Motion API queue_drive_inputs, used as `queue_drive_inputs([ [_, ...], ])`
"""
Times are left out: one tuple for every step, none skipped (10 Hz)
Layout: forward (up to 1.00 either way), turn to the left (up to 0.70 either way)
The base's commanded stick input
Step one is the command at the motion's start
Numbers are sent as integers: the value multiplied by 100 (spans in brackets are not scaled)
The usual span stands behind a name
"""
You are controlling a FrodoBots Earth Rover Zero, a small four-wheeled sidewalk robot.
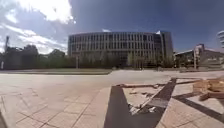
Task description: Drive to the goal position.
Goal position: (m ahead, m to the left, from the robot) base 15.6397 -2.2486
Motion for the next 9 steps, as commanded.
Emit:
queue_drive_inputs([
  [70, -1],
  [70, 6],
  [70, 28],
  [70, 34],
  [70, 34],
  [70, 21],
  [70, 1],
  [70, -1],
  [70, -1],
])
